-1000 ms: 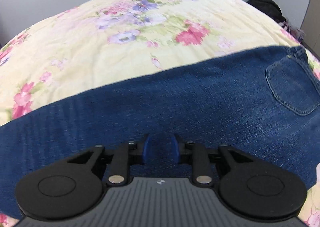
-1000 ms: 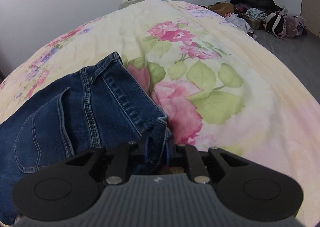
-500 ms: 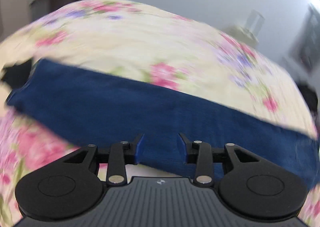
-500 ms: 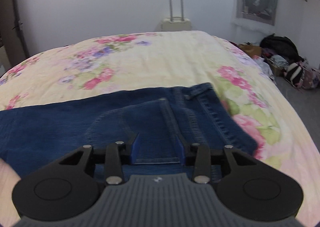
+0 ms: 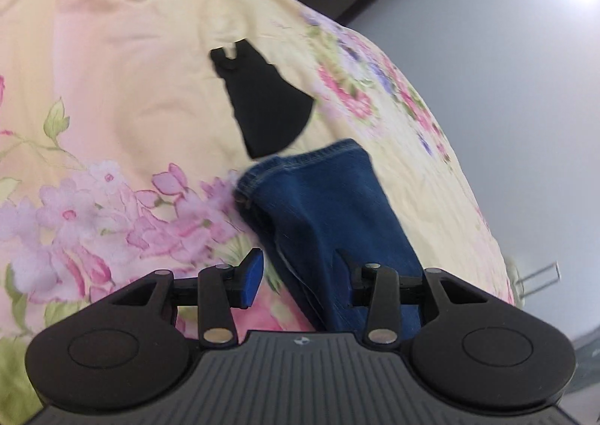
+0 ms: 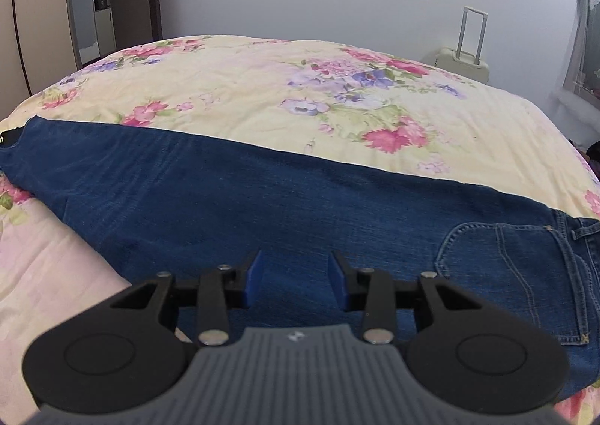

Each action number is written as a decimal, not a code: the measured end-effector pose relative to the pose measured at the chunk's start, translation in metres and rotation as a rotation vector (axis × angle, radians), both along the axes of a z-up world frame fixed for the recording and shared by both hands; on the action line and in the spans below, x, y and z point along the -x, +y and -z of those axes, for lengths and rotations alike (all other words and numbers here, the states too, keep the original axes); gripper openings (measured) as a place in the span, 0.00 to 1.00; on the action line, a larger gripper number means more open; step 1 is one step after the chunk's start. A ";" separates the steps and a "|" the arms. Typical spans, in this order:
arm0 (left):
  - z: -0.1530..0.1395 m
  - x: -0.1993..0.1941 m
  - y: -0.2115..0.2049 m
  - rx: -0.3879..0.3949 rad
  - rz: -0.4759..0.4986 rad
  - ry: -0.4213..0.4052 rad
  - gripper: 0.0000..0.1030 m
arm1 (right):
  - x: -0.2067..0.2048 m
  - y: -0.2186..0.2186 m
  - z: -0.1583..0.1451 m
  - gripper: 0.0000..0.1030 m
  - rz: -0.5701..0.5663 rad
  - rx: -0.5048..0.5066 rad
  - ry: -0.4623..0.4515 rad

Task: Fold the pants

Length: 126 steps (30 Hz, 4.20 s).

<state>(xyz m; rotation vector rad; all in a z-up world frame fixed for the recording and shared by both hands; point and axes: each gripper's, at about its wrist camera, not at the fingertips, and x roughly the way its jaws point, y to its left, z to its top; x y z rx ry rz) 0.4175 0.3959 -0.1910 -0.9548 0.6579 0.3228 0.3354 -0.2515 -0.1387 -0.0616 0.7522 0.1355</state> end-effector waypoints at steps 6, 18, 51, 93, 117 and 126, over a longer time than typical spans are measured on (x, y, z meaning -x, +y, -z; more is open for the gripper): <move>0.033 -0.017 0.016 0.028 -0.035 -0.004 0.43 | -0.018 0.020 0.013 0.33 0.011 0.044 0.026; 0.009 -0.033 -0.002 -0.184 -0.019 0.049 0.06 | -0.008 0.011 0.005 0.33 0.069 0.033 -0.003; -0.018 0.021 -0.483 -0.712 1.197 0.033 0.57 | 0.079 -0.103 0.032 0.35 0.284 -0.426 -0.029; -0.021 0.008 -0.291 -1.045 1.102 0.028 0.13 | -0.011 0.046 0.030 0.00 0.052 -0.619 0.278; -0.018 -0.043 -0.315 -0.842 1.034 0.061 0.22 | -0.079 -0.015 0.110 0.30 0.084 -1.024 0.509; -0.014 -0.047 -0.320 -0.842 1.009 0.088 0.22 | -0.086 -0.015 0.138 0.19 0.127 -1.241 0.536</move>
